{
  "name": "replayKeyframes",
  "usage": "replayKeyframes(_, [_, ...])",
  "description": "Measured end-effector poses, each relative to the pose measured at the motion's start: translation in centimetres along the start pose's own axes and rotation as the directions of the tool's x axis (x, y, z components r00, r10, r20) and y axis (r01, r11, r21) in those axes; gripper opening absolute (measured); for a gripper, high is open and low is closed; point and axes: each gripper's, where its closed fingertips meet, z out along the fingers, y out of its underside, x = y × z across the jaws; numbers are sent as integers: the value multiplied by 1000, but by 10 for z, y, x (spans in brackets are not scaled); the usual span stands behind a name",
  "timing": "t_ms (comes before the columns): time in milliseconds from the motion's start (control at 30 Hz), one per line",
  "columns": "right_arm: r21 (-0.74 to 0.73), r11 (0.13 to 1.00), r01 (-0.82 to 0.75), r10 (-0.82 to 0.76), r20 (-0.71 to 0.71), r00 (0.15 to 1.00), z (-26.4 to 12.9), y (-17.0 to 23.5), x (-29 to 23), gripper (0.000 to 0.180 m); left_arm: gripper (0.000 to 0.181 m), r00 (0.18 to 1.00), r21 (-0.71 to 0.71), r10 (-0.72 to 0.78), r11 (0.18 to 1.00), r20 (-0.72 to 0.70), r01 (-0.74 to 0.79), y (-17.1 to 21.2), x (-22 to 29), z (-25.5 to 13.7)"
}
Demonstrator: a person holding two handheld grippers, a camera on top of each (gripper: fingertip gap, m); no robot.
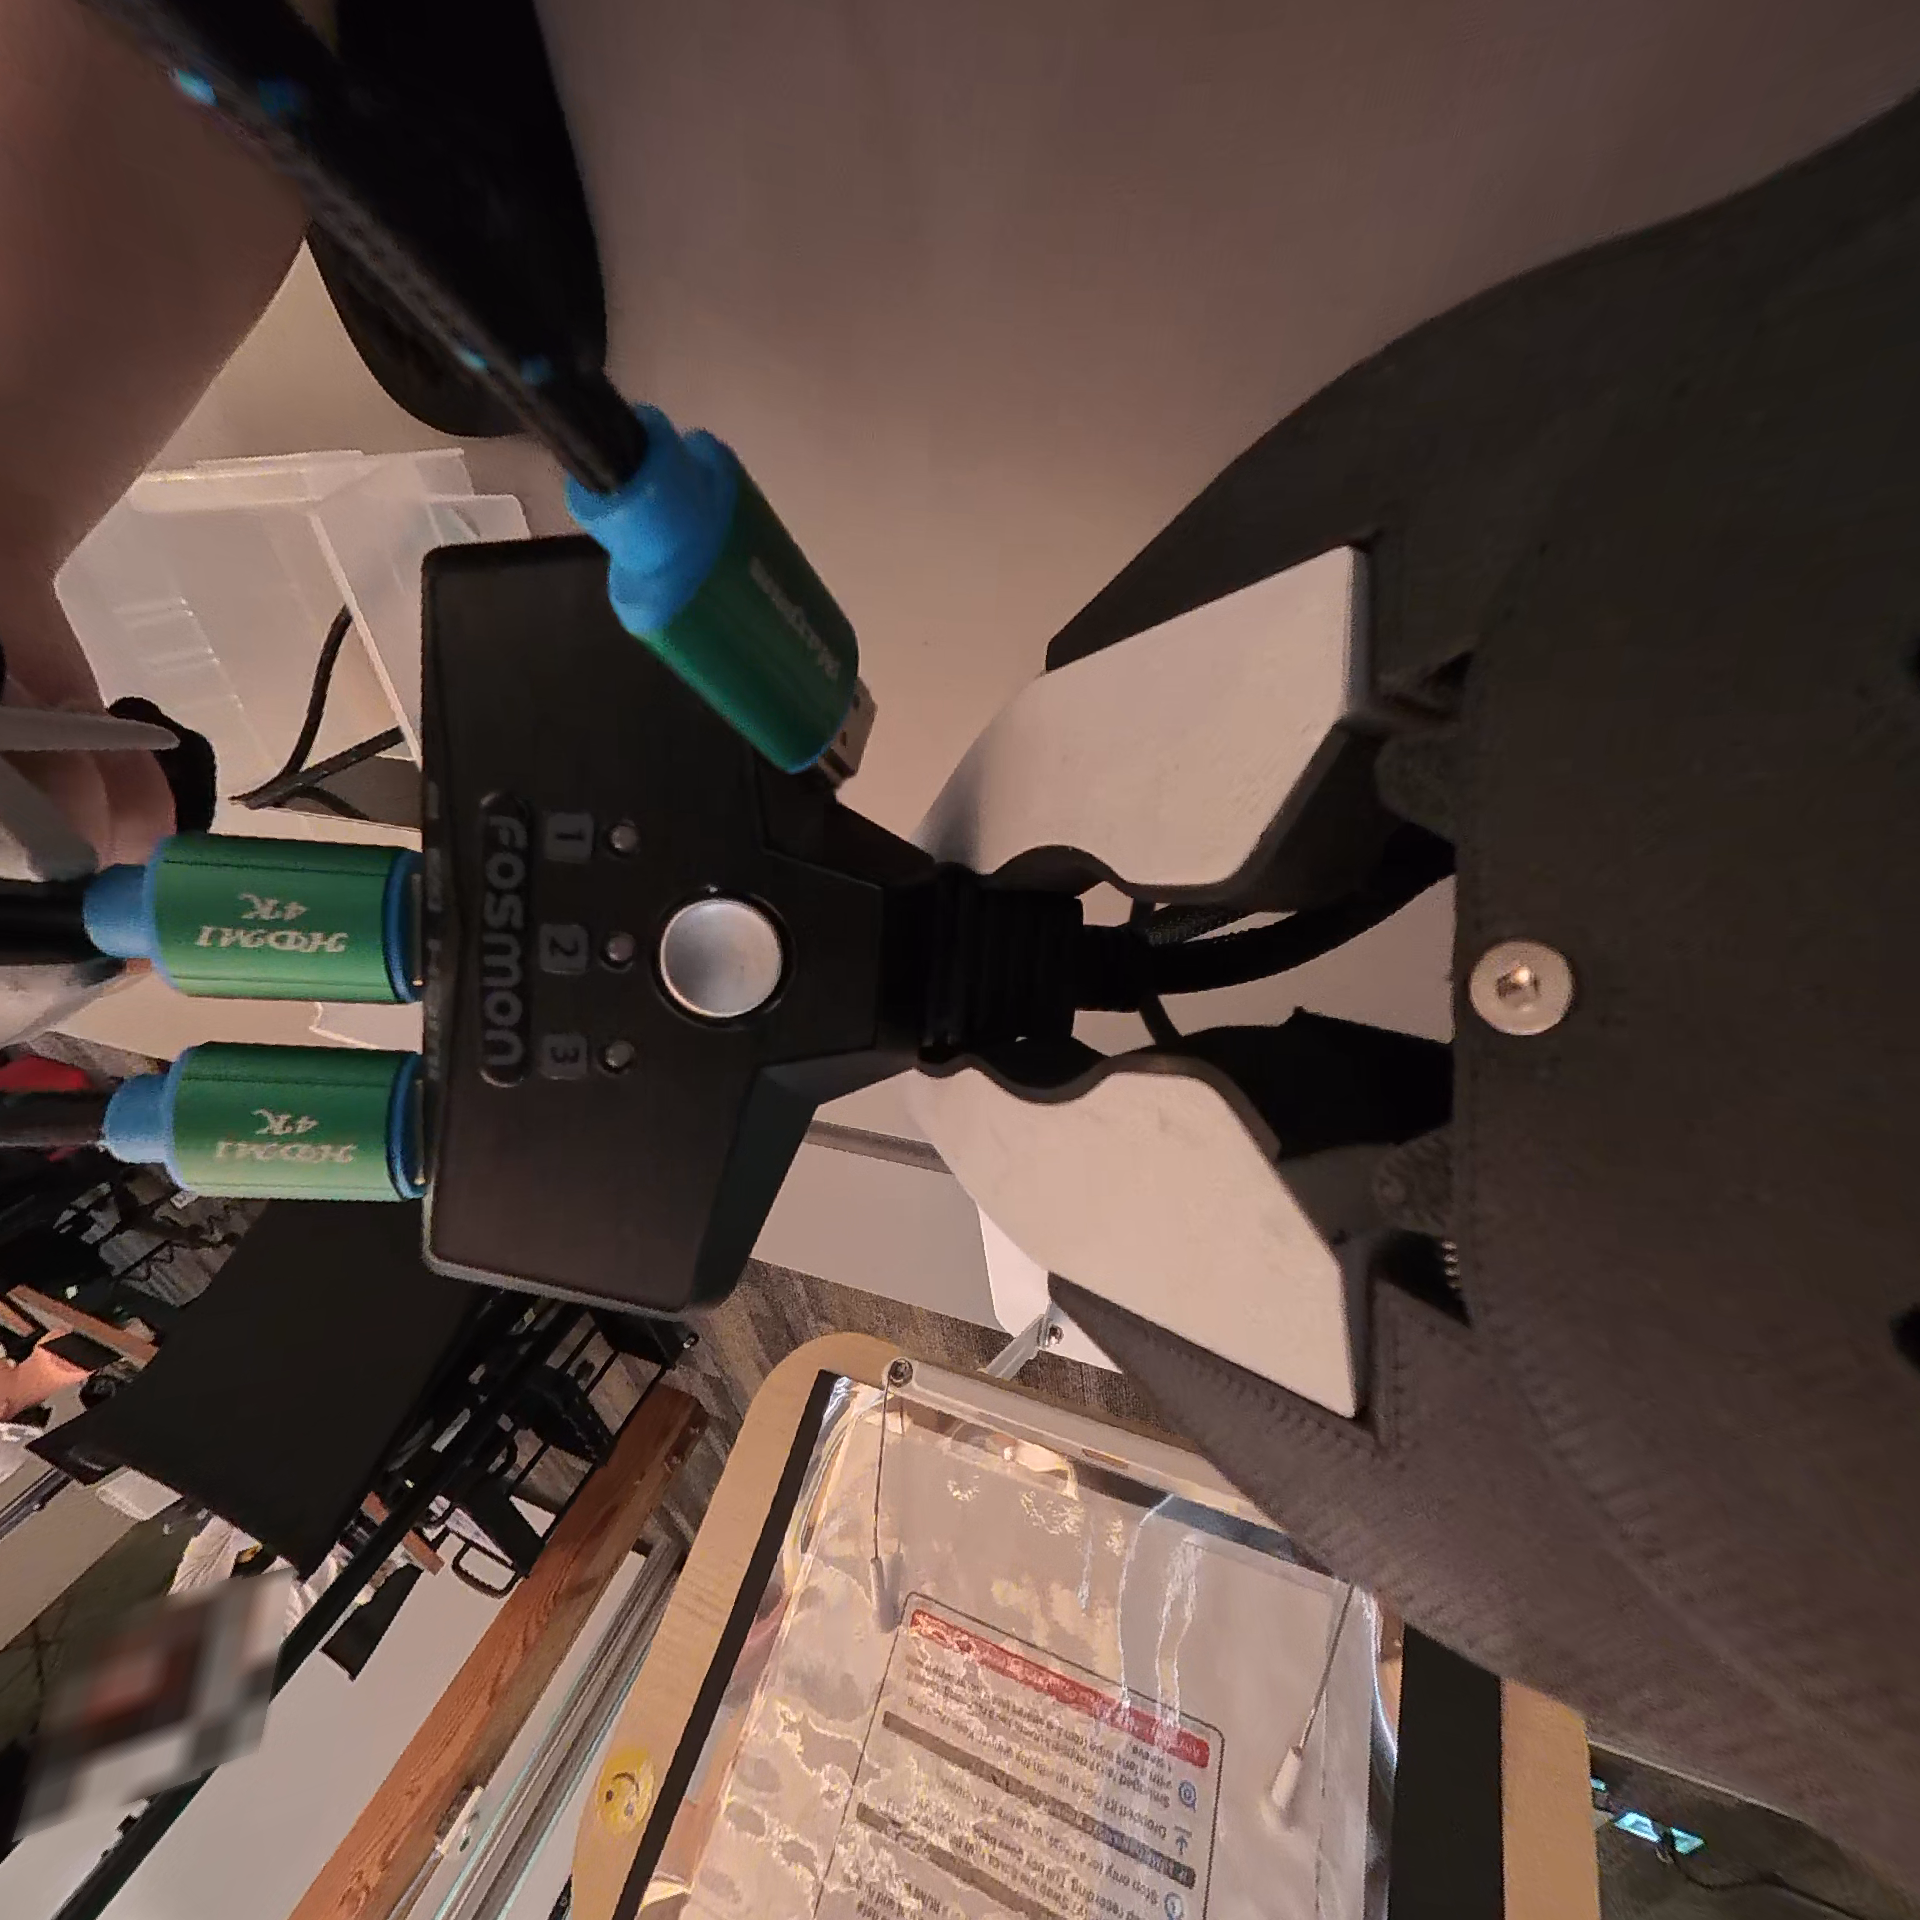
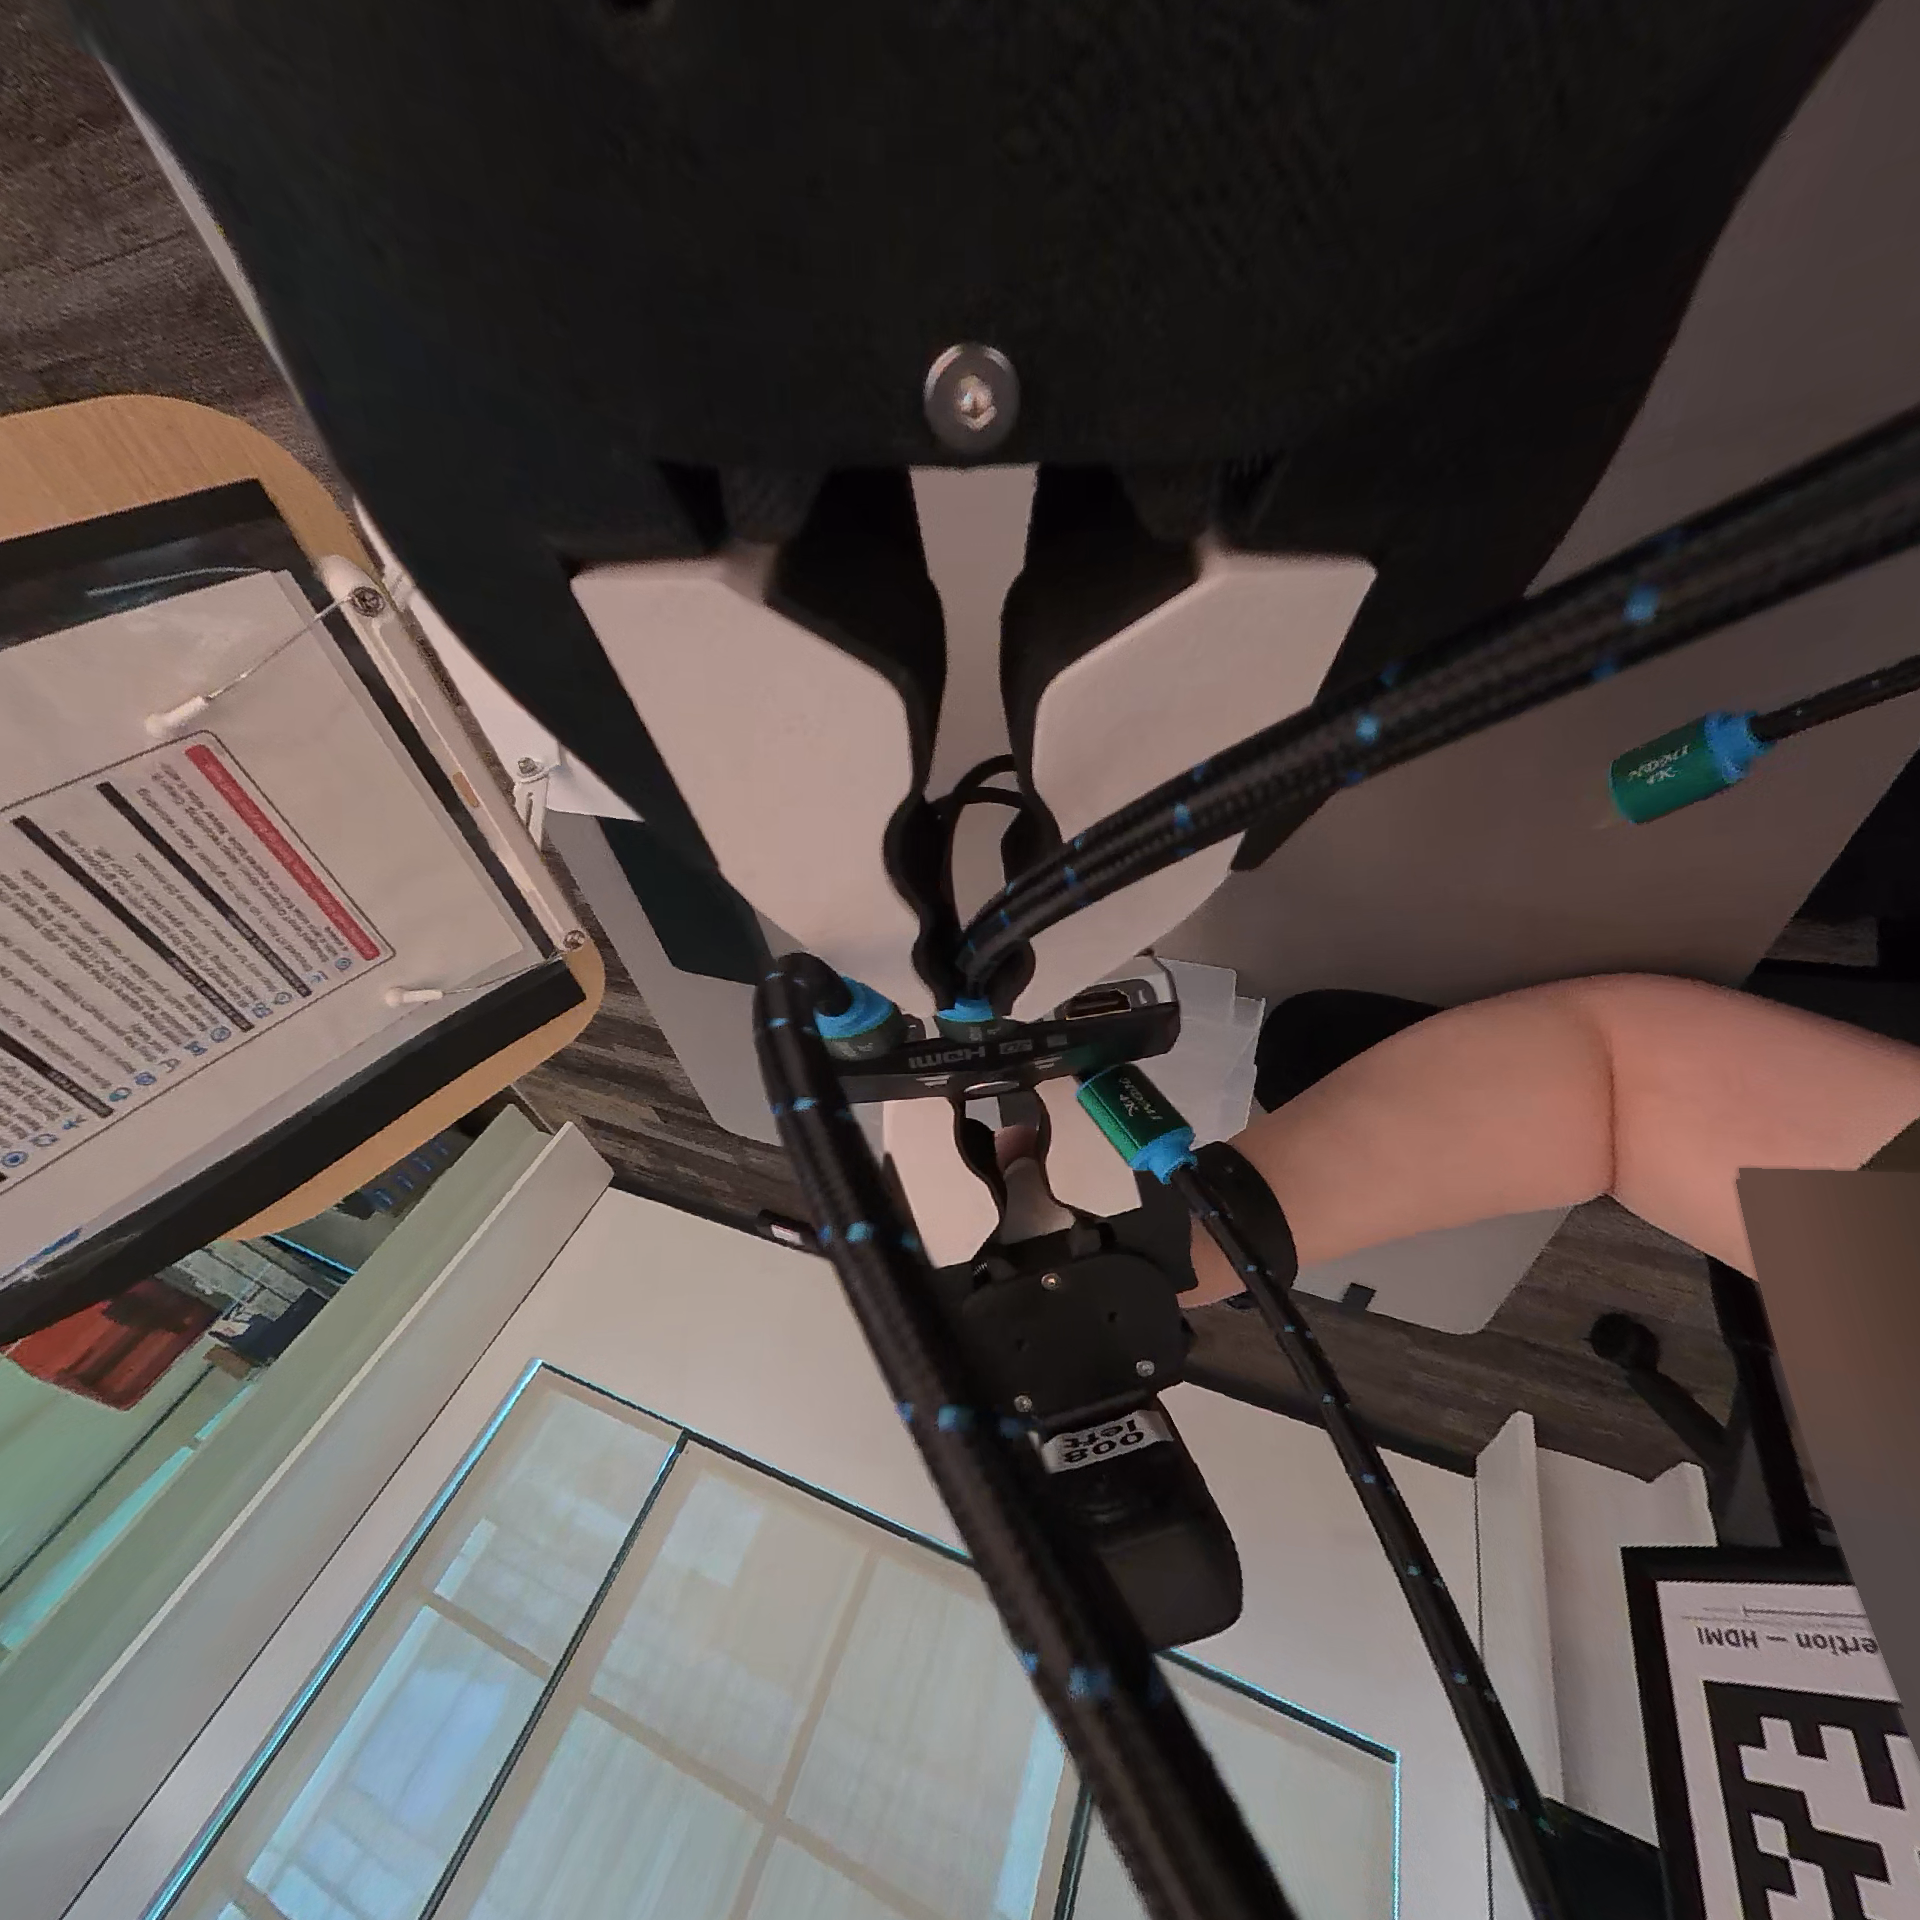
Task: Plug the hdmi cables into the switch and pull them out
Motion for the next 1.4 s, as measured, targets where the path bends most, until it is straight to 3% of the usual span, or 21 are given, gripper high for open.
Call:
replayKeyframes(367, [-11, 999, 35, -35, -33, 999, -2, -5, 0, 7, 23, 1000, 26, -24, 999, -10, 25, -4, 0, 0])
replayKeyframes(633, [-37, 999, 2, -1, 43, 999, -11, 2, -7, 7, 23, 999, 2, 21, 1000, -26, -21, -8, 7, 3])
replayKeyframes(867, [10, 997, -71, 71, -30, 997, -11, -3, 8, 7, 23, 999, -31, -40, 999, 23, 40, 2, -6, 1])
replayKeyframes(967, [217, 969, -115, 143, -116, 983, -76, -39, 26, 7, 22, 982, -190, -124, 970, 144, 151, 49, -31, -20])
replayKeyframes(1033, [131, 989, -66, 98, -258, 961, -119, -27, 40, 7, 22, 978, -79, -139, 985, 154, 152, 33, -33, -34])
replayKeyframes(1100, [75, 993, -90, 114, -442, 890, -166, -14, 58, 7, 22, 979, 53, -123, 992, 163, 116, 6, -33, -45])
replayKeyframes(1167, [-35, 979, -199, 138, -606, 783, -211, 16, 71, 7, 22, 978, 98, -135, 988, 158, 121, -5, -33, -54])
replayKeyframes(1267, [-144, 899, -414, 79, -876, 475, -291, 69, 92, 7, 22, 977, 77, -136, 989, 166, 125, -3, -33, -57])
replayKeyframes(1333, [-89, 855, -510, 80, -951, 299, -331, 92, 96, 7, 22, 978, 78, -137, 989, 155, 126, -5, -32, -53])
replayKeyframes(1400, [-107, 789, -604, 6, -983, 181, -361, 115, 94, 7, 22, 982, 81, -127, 990, 140, 116, -9, -29, -48])
